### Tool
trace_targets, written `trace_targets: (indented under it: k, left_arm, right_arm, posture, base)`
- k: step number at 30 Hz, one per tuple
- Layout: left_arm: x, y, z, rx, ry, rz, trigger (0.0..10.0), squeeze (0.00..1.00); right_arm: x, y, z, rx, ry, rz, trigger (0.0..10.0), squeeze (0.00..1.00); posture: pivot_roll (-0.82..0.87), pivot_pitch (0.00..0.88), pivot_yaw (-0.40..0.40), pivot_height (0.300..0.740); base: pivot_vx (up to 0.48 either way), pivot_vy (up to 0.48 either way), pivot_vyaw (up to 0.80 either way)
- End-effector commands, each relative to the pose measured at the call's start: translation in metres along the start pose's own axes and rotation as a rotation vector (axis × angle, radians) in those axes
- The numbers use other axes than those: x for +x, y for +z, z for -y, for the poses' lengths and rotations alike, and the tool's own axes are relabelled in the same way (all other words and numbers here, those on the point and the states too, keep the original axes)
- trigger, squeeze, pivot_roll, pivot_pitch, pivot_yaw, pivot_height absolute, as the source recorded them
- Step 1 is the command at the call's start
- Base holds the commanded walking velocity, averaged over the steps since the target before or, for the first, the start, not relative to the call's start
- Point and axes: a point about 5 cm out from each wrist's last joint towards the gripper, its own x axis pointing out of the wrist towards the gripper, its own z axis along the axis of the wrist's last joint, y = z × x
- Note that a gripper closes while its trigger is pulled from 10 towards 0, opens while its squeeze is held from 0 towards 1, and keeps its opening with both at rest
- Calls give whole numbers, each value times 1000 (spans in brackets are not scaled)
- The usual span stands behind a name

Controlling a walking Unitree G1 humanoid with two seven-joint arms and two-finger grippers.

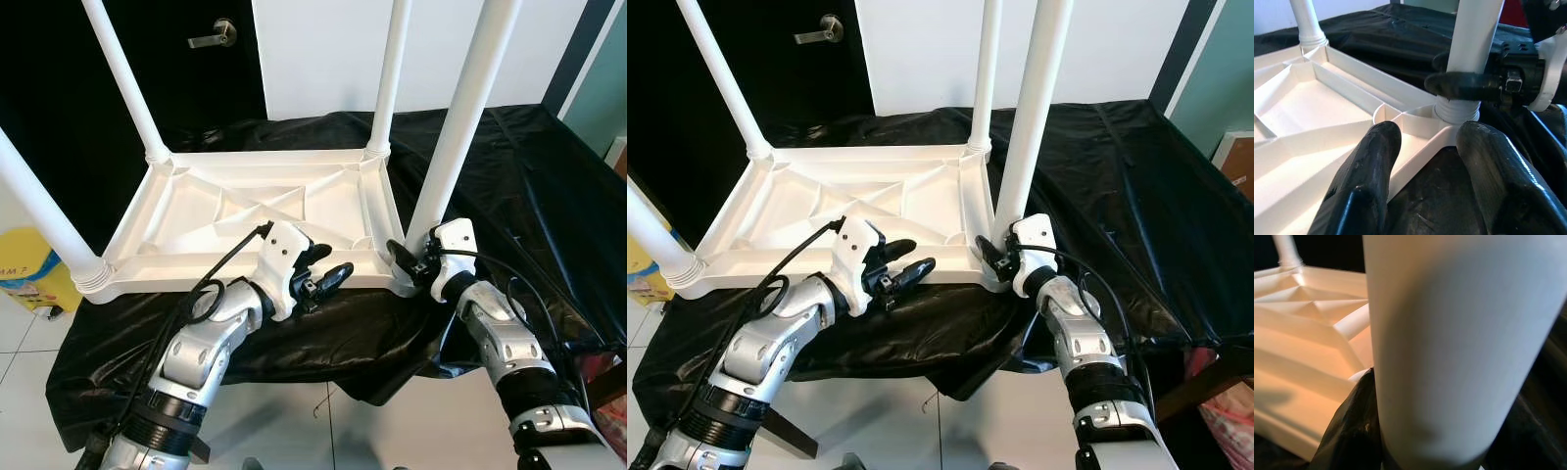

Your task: Building children table

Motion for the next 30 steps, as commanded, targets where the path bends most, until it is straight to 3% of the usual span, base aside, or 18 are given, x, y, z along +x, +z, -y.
trace_targets:
  k: [1, 10, 14, 21, 30]
  left_arm:
    - [0, -2, 5, 8, -22, -8, 10000, 0]
    - [-2, -7, 11, -2, -4, -18, 10000, 0]
    - [1, -9, 10, -7, 19, -23, 10000, 0]
    - [3, -7, 6, -30, 42, -23, 10000, 0]
    - [-1, -5, 2, -52, -4, -23, 10000, 0]
  right_arm:
    - [-4, -4, -3, 18, -56, -9, 10000, 0]
    - [-11, -3, -25, 90, -157, 5, 10000, 0]
    - [-10, 0, -32, 181, -238, 13, 10000, 0]
    - [-7, 6, -40, 177, -290, 34, 10000, 0]
    - [-5, 13, -37, 152, -376, 62, 10000, 0]
  posture:
    - [-55, 29, 4, 740]
    - [-52, 57, -2, 740]
    - [-50, 54, -17, 740]
    - [-53, 31, -5, 740]
    - [-59, 14, 10, 740]
  base:
    - [0, 0, 0]
    - [0, 0, 0]
    - [0, 0, 0]
    - [0, 0, 0]
    - [0, 0, 0]
